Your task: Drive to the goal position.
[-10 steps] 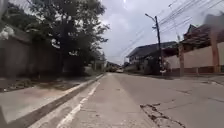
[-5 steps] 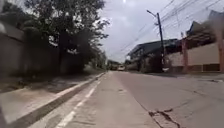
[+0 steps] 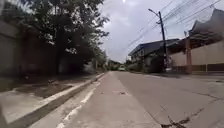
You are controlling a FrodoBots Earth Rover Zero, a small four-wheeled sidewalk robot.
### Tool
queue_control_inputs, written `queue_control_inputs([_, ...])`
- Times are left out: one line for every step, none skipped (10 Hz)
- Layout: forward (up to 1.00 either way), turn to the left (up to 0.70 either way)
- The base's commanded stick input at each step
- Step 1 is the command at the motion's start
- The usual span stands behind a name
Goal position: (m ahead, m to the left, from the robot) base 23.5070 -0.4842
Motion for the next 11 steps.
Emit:
queue_control_inputs([0.7,-0.2])
queue_control_inputs([0.7,-0.09])
queue_control_inputs([0.7,0.0])
queue_control_inputs([0.7,0.0])
queue_control_inputs([0.7,0.0])
queue_control_inputs([0.7,0.0])
queue_control_inputs([0.7,0.0])
queue_control_inputs([0.7,0.0])
queue_control_inputs([0.7,-0.17])
queue_control_inputs([0.7,-0.32])
queue_control_inputs([0.7,-0.26])
